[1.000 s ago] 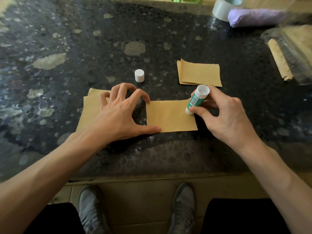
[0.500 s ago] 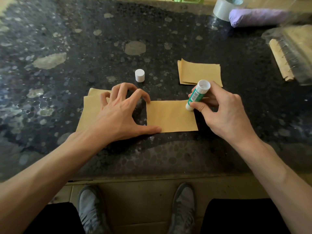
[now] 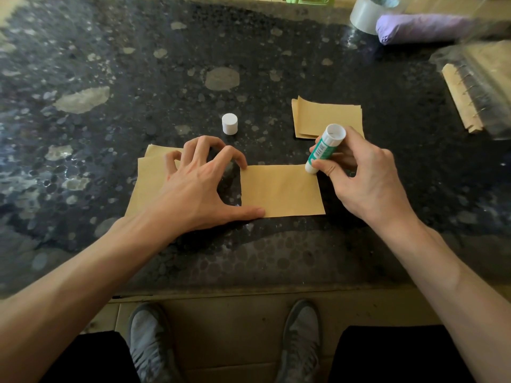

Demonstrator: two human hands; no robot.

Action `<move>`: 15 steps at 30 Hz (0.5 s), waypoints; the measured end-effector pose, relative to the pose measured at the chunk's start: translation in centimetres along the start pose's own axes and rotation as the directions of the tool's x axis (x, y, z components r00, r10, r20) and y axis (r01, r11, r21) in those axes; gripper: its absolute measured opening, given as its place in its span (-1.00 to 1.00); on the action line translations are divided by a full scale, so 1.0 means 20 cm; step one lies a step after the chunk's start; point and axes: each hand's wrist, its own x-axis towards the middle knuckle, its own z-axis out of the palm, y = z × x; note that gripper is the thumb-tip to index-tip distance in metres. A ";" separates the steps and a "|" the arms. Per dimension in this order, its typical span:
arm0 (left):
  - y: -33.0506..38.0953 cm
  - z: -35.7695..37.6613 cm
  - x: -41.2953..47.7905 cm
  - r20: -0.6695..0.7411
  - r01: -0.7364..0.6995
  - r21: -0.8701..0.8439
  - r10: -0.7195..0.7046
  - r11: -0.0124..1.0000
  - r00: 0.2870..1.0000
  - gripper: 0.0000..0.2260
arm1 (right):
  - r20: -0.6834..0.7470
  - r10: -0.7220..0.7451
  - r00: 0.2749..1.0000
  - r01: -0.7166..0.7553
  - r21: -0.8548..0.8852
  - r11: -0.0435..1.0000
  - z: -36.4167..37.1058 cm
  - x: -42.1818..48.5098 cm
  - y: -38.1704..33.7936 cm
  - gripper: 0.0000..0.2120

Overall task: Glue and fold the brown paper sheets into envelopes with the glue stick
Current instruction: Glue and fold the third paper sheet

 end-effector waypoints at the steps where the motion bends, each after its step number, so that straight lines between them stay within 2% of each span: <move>1: 0.00 0.00 0.00 0.000 0.001 0.001 -0.001 1.000 1.000 -0.23 | -0.003 -0.001 1.000 0.001 0.005 1.000 0.00 0.00 0.00 -0.65; 15: 0.00 0.00 0.00 -0.010 -0.007 0.001 0.007 1.000 1.000 -0.23 | -0.024 -0.020 1.000 0.022 0.077 0.997 0.02 0.02 0.02 -0.67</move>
